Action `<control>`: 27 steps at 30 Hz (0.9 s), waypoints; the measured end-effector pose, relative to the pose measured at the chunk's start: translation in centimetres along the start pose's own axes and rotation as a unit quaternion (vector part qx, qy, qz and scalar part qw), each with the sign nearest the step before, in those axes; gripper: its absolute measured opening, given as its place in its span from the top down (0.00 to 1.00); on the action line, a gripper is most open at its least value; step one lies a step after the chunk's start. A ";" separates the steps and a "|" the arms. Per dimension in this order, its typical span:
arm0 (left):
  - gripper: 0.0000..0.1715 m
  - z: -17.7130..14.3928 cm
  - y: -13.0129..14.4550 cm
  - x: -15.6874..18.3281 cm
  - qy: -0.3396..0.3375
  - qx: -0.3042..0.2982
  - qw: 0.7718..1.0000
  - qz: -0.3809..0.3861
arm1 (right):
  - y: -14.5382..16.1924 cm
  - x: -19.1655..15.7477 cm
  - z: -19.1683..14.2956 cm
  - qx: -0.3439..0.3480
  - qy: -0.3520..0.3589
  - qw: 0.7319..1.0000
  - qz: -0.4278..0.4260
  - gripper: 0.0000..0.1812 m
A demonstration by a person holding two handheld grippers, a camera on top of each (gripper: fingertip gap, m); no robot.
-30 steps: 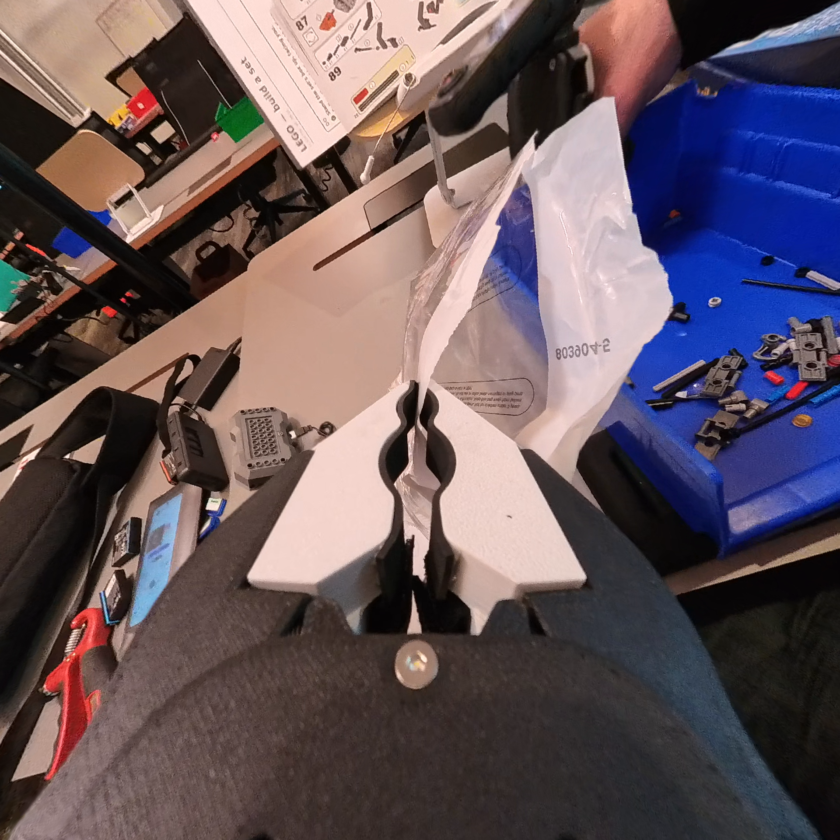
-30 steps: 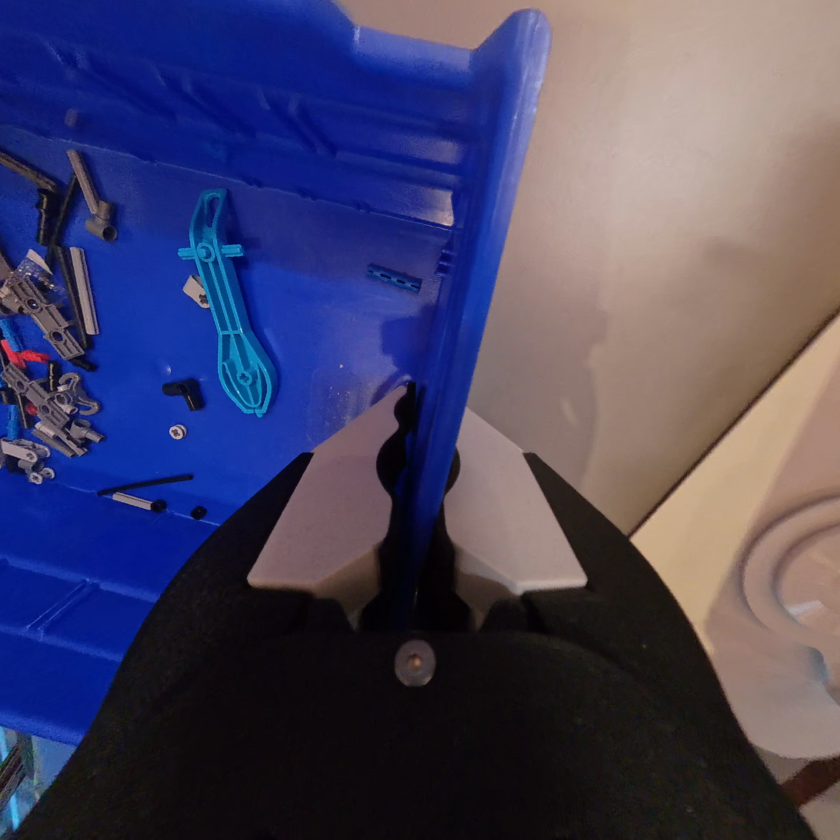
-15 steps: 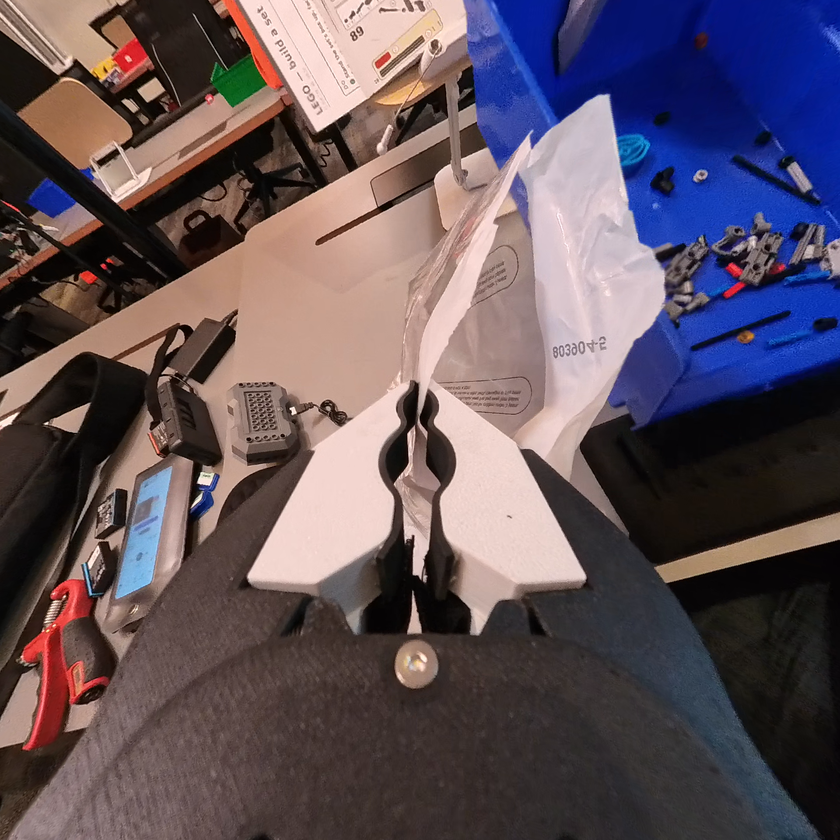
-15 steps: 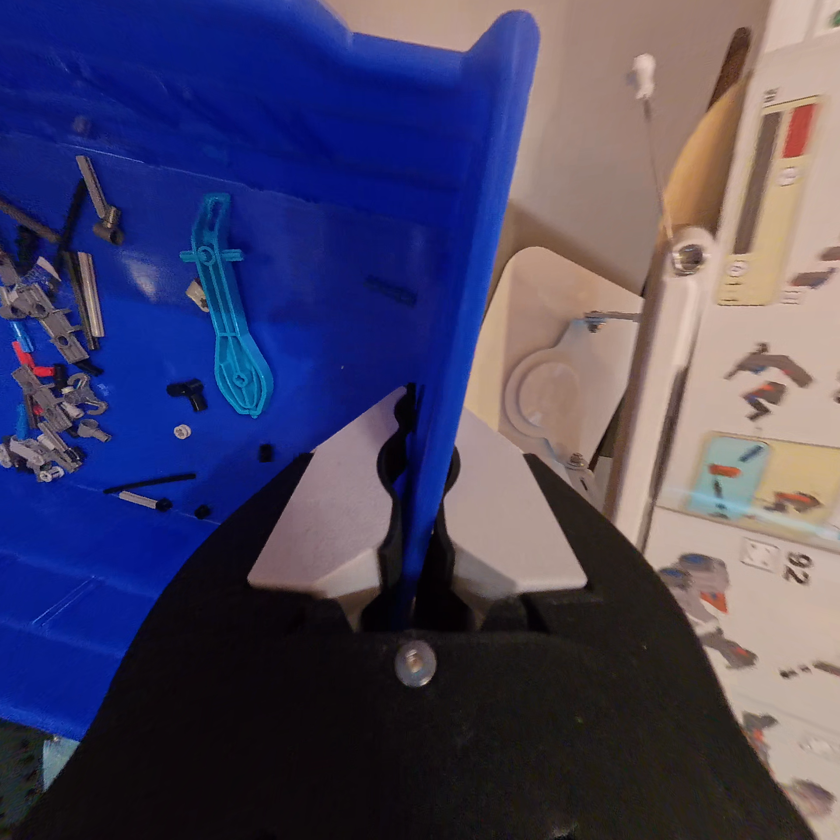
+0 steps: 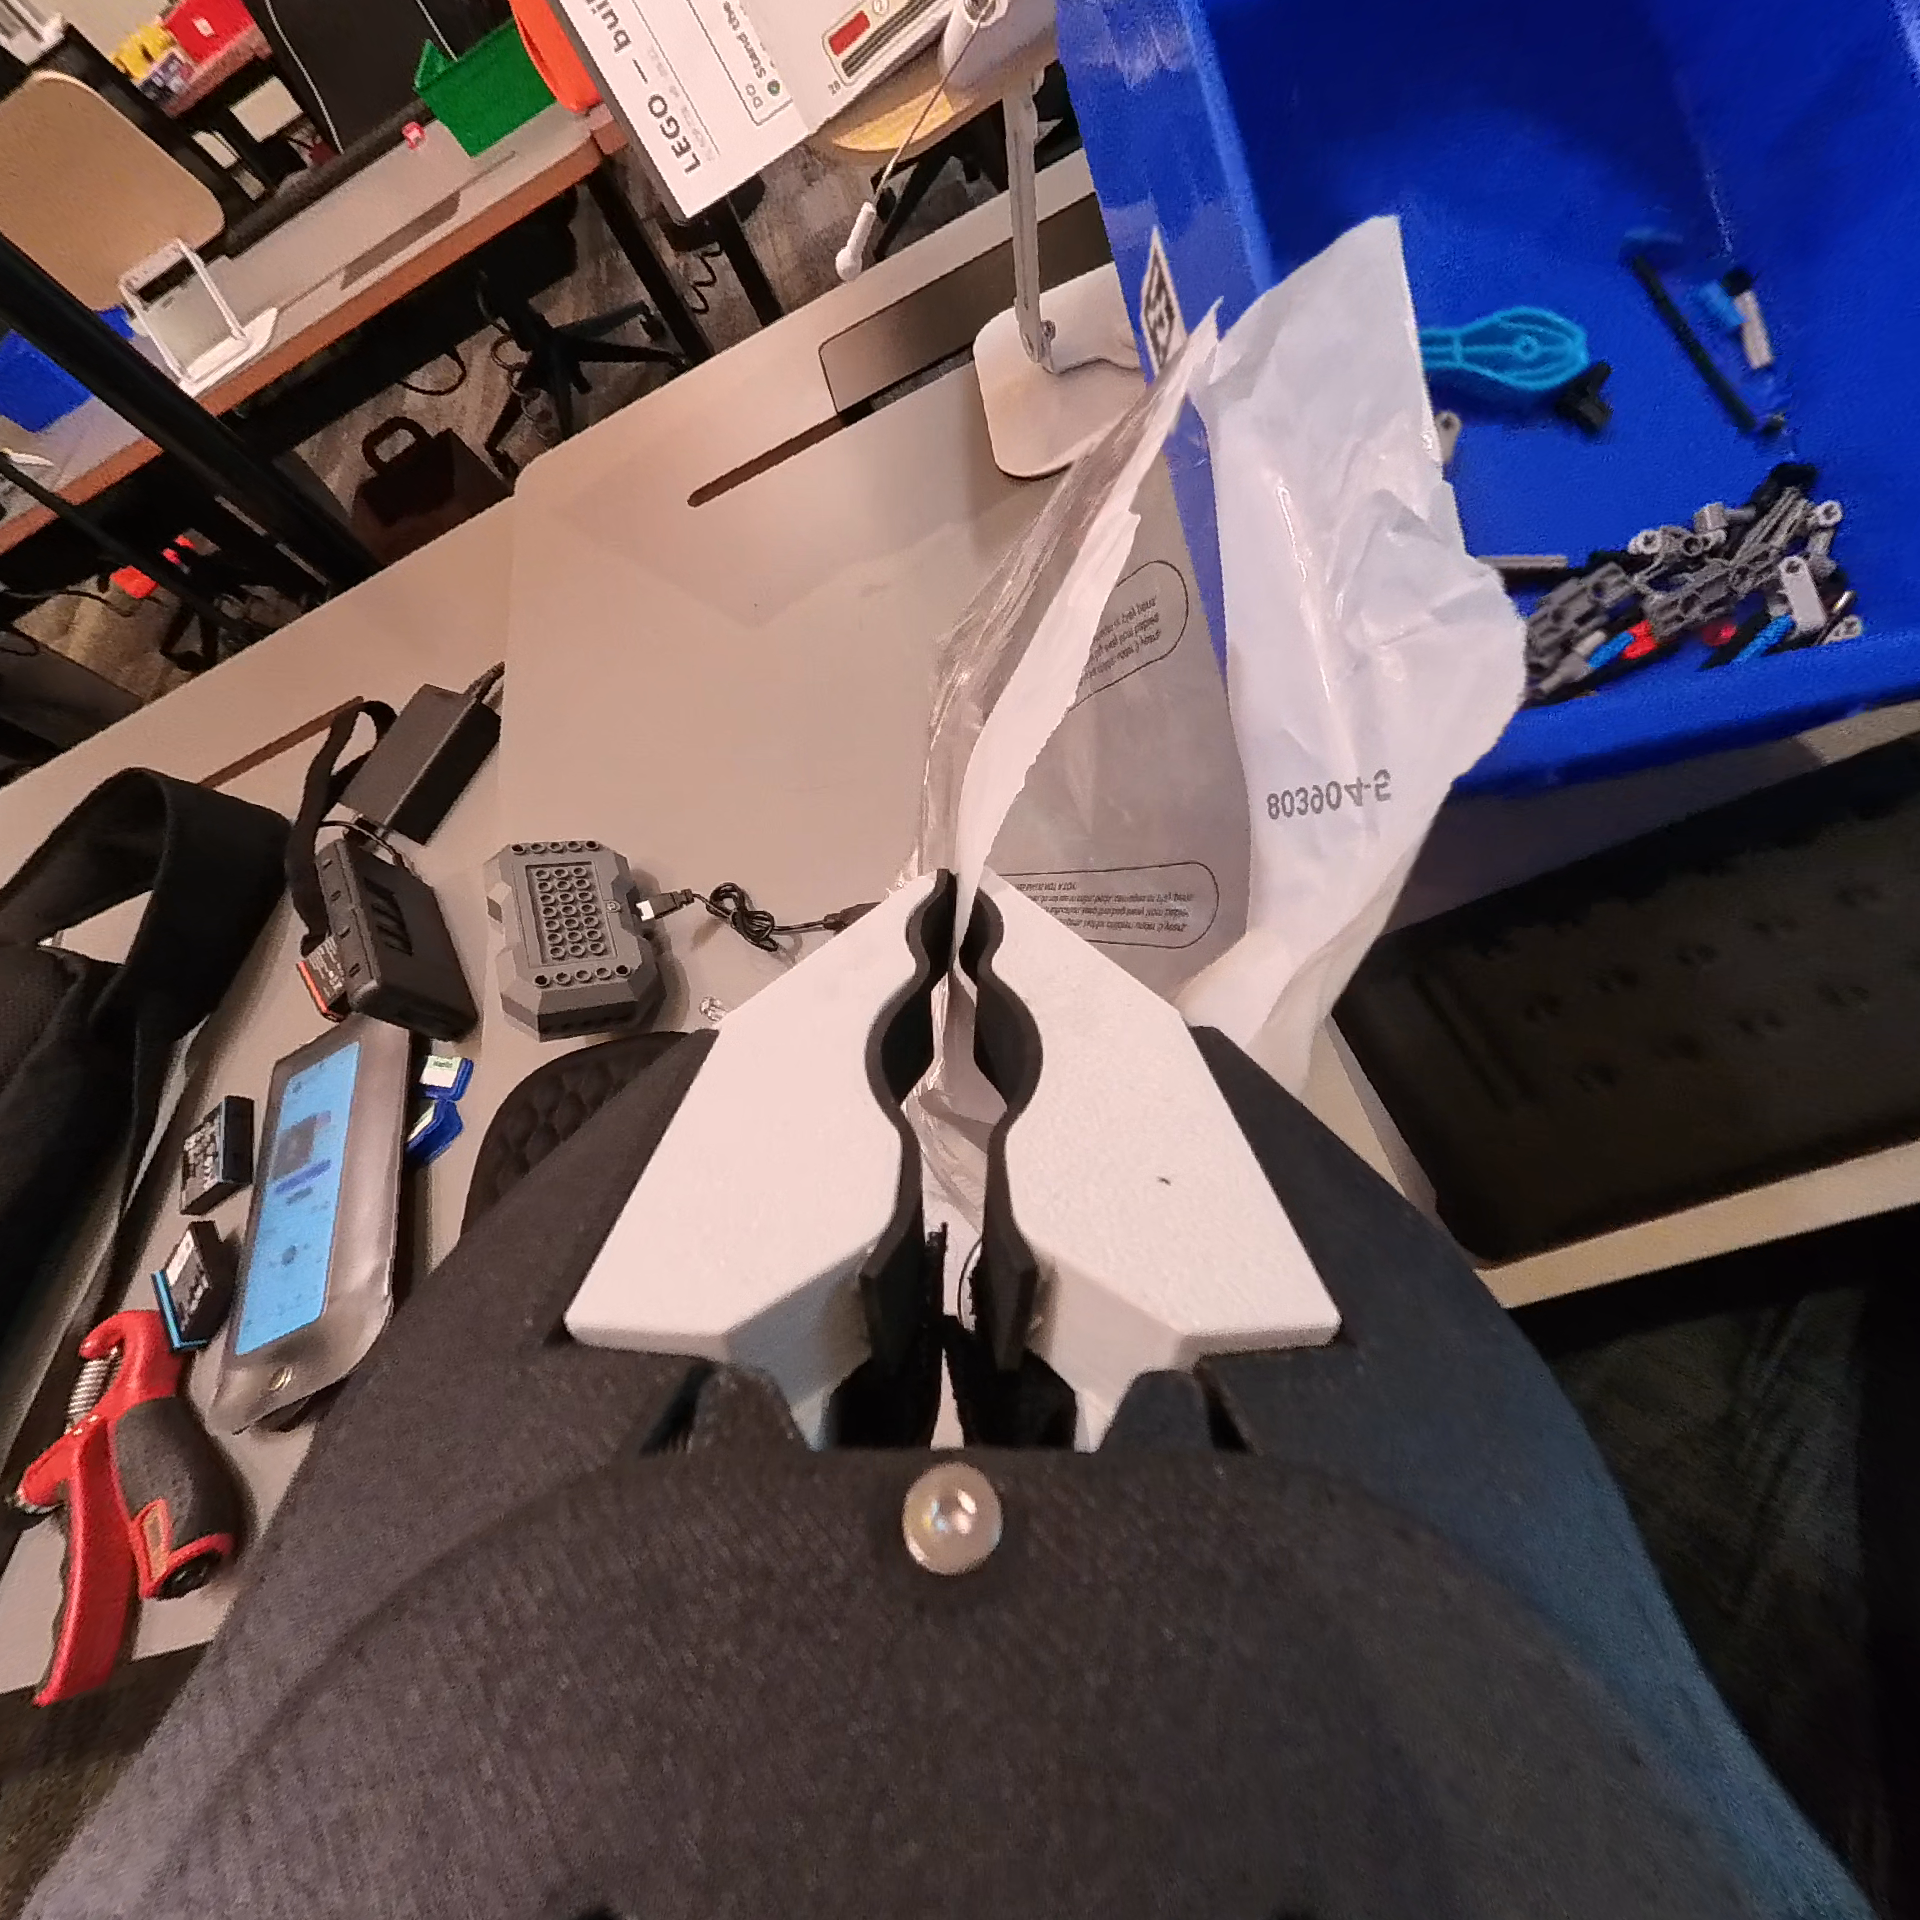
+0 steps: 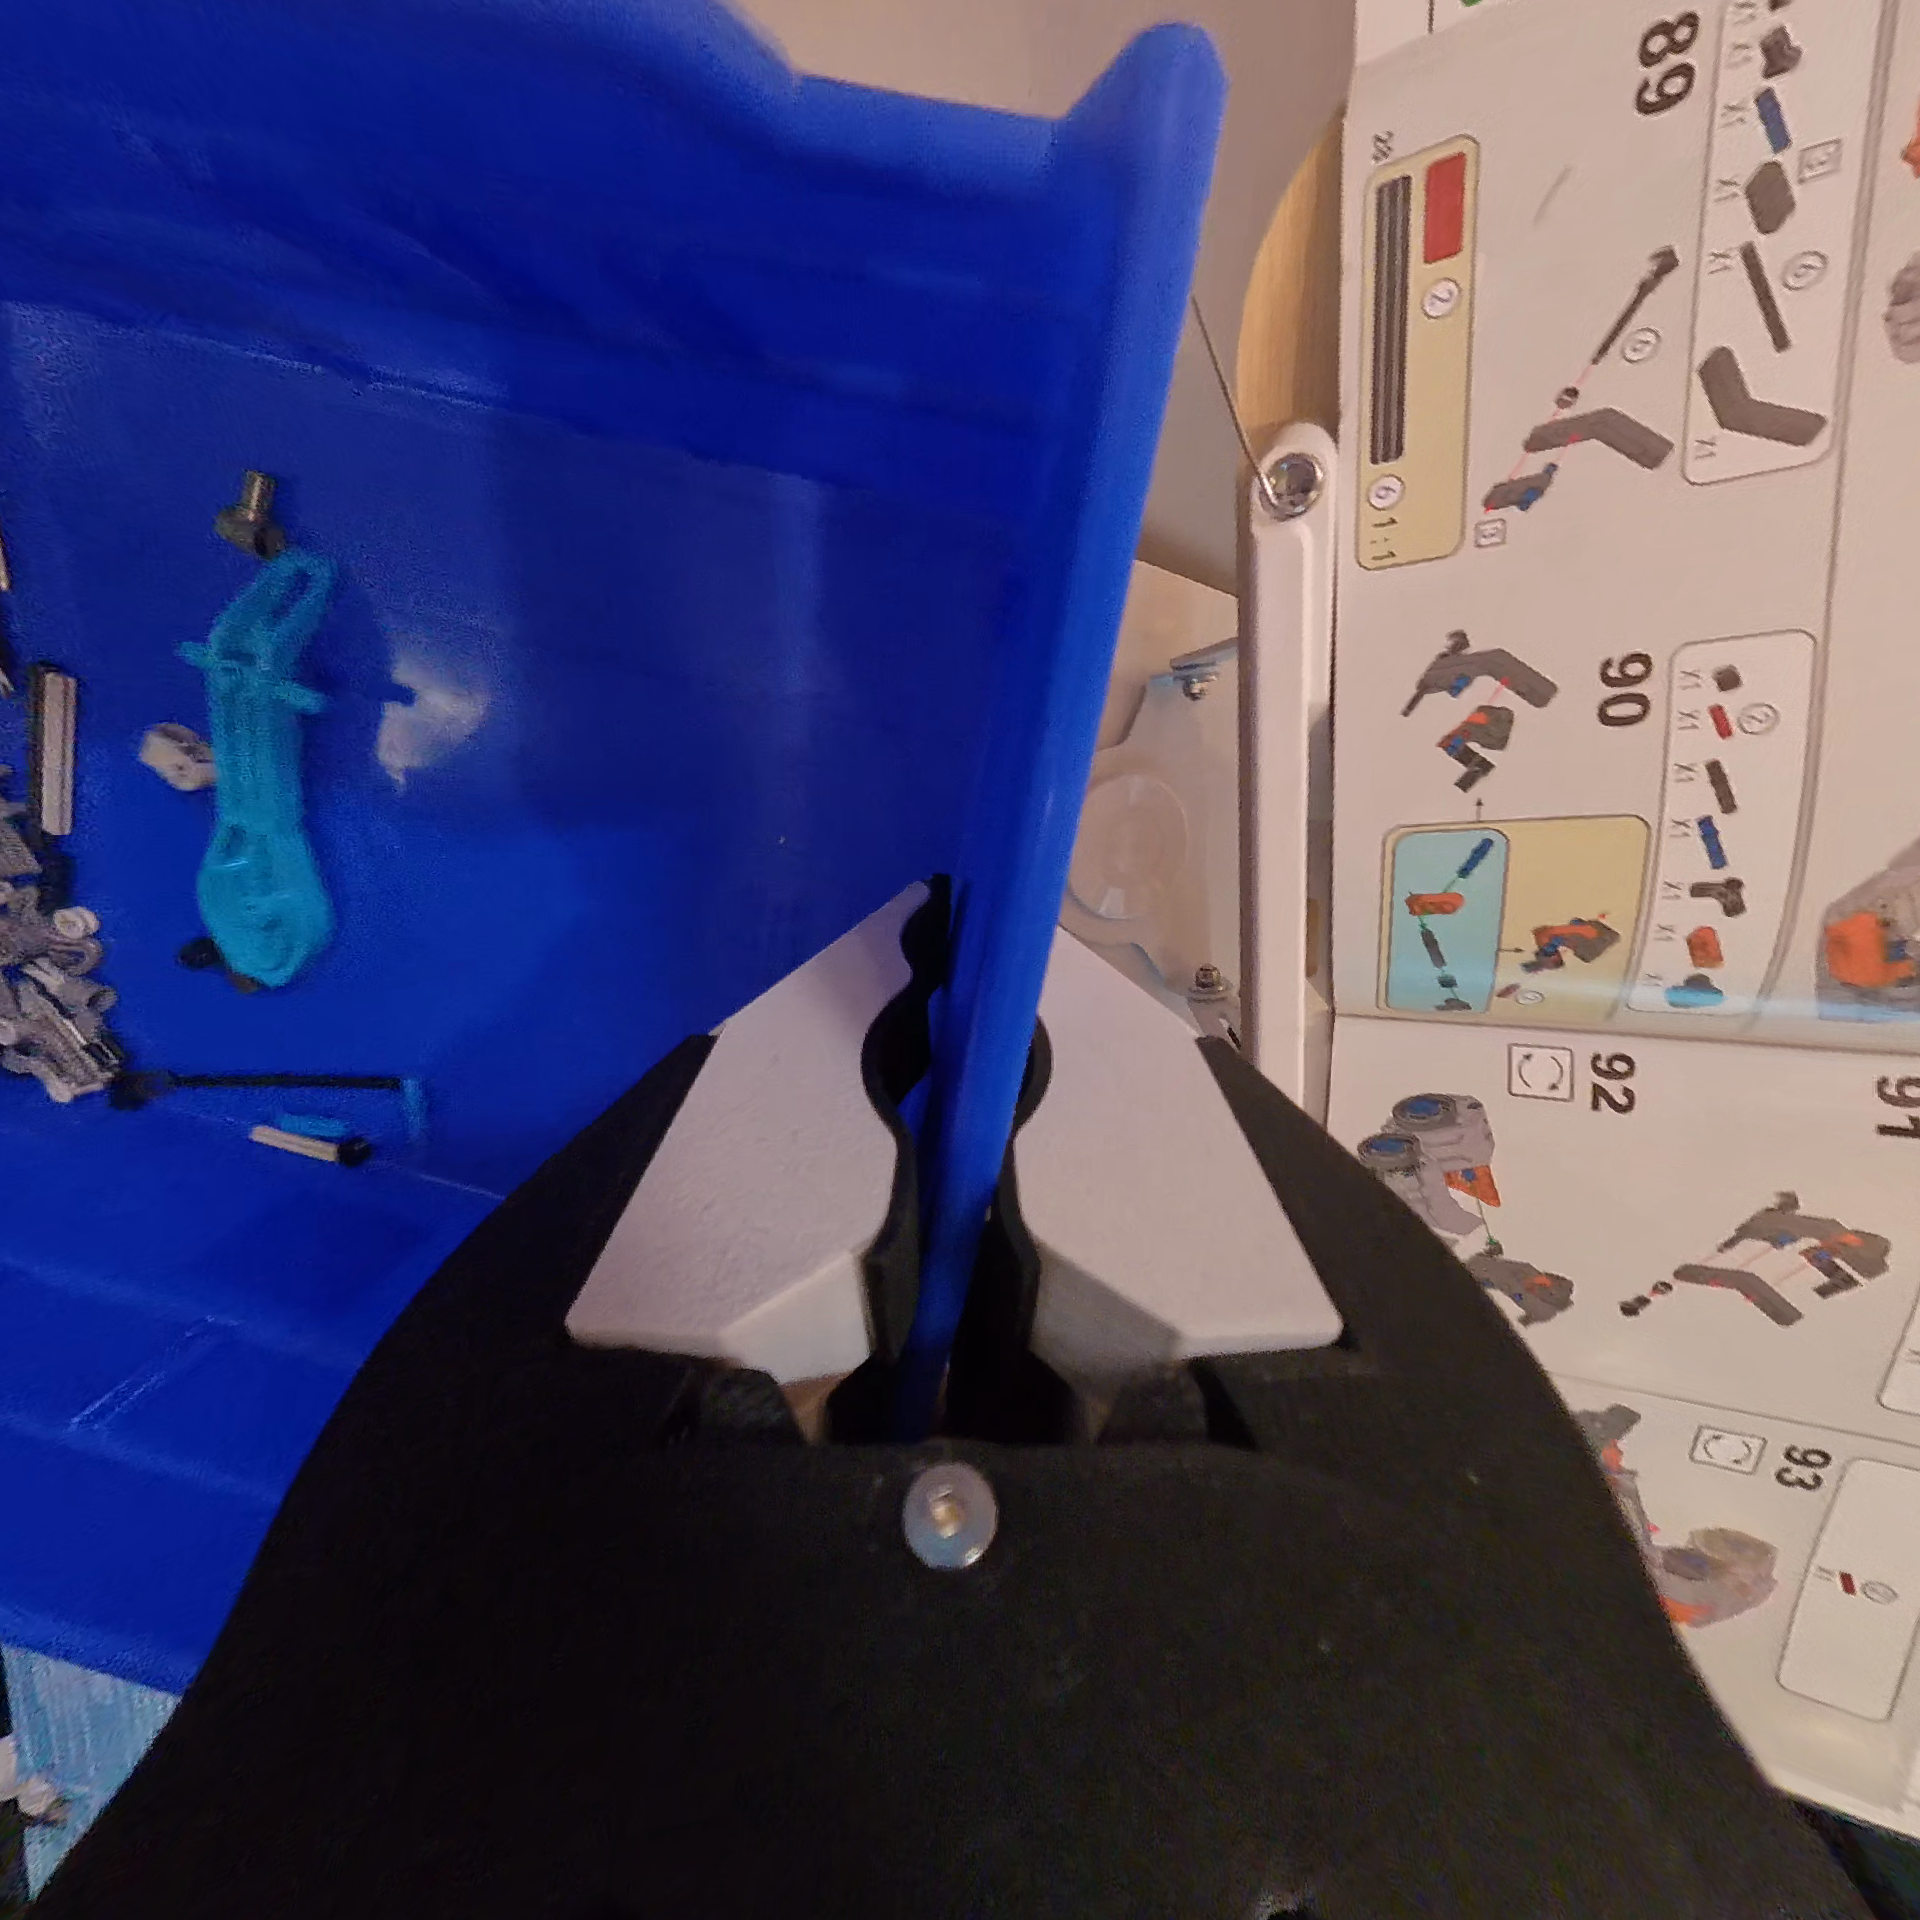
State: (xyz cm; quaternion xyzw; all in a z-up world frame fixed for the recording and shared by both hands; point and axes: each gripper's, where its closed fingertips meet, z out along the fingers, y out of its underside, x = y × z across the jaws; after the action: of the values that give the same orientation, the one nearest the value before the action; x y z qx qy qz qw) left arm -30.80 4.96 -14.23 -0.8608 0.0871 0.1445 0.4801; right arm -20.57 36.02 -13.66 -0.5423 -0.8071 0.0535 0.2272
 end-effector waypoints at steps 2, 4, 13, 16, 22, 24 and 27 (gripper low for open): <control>1.00 0.3 0.1 0.0 0.003 -0.007 1.000 0.001 | -0.2 0.4 -0.4 0.011 0.008 1.000 0.002 1.00; 1.00 0.5 0.1 -0.1 0.004 -0.014 1.000 0.003 | -0.2 0.8 -0.8 0.015 0.012 1.000 0.003 1.00; 1.00 1.0 0.1 -1.1 0.004 -0.041 0.999 0.001 | -0.7 3.6 -4.0 0.061 0.042 0.997 0.035 1.00; 1.00 0.9 0.1 -1.6 0.005 -0.048 0.999 0.000 | -0.1 4.7 -5.3 0.057 0.055 0.996 0.044 1.00; 1.00 2.1 0.1 -0.9 0.013 -0.068 0.998 0.012 | 1.2 6.8 -8.3 0.066 0.080 0.992 0.072 1.00; 1.00 2.8 0.2 -0.1 0.023 -0.077 0.997 0.017 | 1.6 7.5 -9.4 0.072 0.089 0.990 0.082 1.00; 1.00 3.8 0.1 1.2 0.039 -0.087 0.995 0.027 | 2.3 8.3 -10.8 0.071 0.097 0.988 0.095 1.00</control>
State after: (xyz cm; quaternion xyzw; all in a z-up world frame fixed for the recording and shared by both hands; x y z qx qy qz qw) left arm -30.35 8.10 -16.62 -0.9016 0.1162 0.1311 0.3955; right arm -16.53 42.66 -2.25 -0.6019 -0.7202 0.0788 0.3360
